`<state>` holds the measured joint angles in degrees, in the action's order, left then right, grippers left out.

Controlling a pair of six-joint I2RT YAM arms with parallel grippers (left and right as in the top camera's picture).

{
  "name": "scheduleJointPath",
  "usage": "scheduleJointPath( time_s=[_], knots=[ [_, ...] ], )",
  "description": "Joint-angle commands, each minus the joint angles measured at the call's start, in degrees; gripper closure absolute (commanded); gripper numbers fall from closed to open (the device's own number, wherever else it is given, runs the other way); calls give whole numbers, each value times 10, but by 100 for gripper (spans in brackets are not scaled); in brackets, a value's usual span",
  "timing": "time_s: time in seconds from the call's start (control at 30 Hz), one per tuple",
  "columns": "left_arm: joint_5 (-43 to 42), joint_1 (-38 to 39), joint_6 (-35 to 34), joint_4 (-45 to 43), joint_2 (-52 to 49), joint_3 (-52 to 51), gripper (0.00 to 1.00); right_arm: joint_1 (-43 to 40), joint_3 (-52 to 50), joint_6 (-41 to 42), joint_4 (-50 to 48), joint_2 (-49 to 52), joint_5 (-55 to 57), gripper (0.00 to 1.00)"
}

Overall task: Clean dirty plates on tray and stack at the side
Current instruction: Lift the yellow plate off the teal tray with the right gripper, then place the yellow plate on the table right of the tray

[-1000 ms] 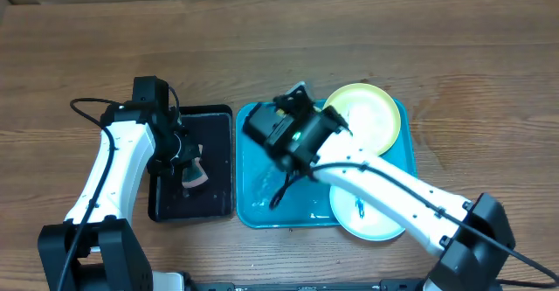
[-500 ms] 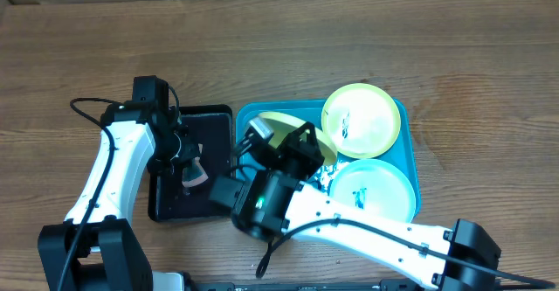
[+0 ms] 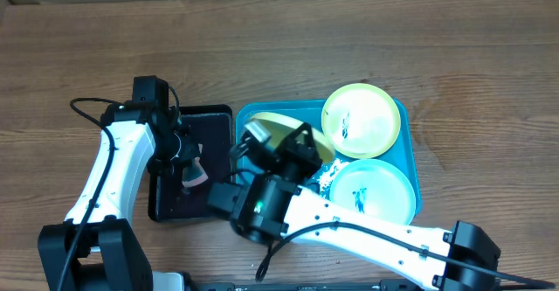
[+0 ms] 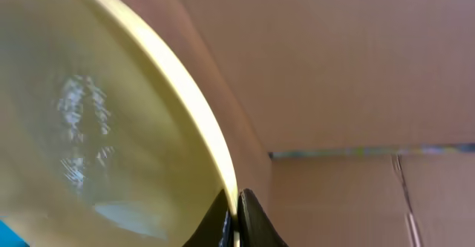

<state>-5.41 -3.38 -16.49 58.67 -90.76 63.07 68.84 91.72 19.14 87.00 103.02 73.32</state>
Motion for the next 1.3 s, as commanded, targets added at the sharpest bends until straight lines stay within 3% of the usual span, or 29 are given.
scheduleJointPath(
  time_s=[0.0,0.17,0.27,0.47,0.63,0.97,1.27],
  knots=[
    [-11,0,11,-1,1,1,96,-19,17,62,-5,-21,-54,96],
    [-17,0,11,-2,1,1,96,-116,16,150,-12,-21,-316,96],
    [-18,0,13,-3,1,1,96,-193,16,186,-14,-21,-414,96],
    [-21,0,13,-3,1,1,96,-318,16,160,-60,-23,-556,96],
    [-21,0,13,-3,1,1,96,-415,16,92,-138,-29,-707,96],
    [-21,0,17,-4,1,1,96,-682,17,62,-195,-30,-864,96],
    [-21,0,17,-5,1,1,96,-909,16,5,-195,-3,-890,96]
  ],
)
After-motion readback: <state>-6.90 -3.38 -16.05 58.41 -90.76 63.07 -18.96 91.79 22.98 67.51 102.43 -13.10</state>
